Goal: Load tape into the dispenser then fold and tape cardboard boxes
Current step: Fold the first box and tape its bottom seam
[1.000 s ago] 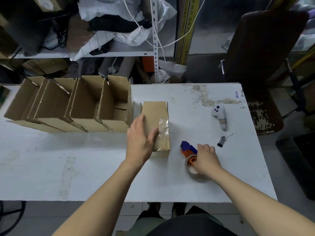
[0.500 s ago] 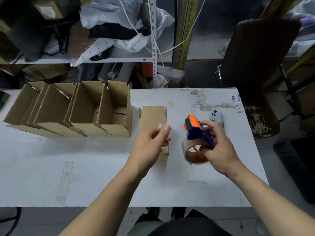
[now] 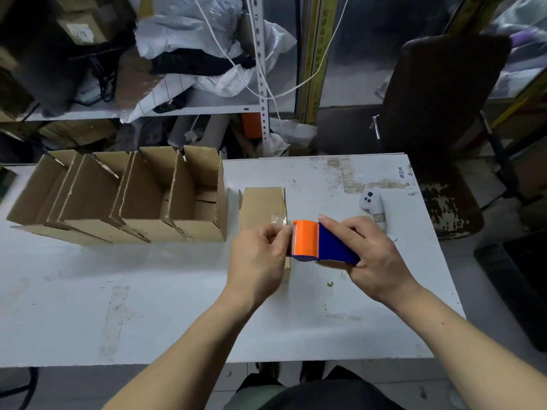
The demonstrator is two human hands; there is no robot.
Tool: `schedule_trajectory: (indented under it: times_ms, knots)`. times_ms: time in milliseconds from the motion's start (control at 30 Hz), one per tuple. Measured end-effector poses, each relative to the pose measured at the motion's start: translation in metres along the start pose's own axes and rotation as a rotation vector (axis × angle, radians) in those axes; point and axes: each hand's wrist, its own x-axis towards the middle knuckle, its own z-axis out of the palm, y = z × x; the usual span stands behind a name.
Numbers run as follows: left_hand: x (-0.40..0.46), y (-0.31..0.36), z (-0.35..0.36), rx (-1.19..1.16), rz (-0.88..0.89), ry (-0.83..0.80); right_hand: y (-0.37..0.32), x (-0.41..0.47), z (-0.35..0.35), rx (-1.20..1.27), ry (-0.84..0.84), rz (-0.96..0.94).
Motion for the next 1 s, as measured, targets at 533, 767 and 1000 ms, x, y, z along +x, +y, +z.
schedule_trajectory:
  times_ms: [533, 767, 1000]
  knots:
    - [0.017, 0.016, 0.003, 0.500, 0.307, 0.091, 0.052, -0.004, 0.035, -0.228, -0.401, 0.654]
    - [0.021, 0.007, -0.018, 0.165, 0.070, -0.040, 0.065, -0.037, 0.084, 0.190, -0.466, 0.984]
    - [0.021, -0.008, -0.016, -0.054, 0.017, -0.136, 0.035, -0.012, 0.072, 0.405, -0.131, 0.857]
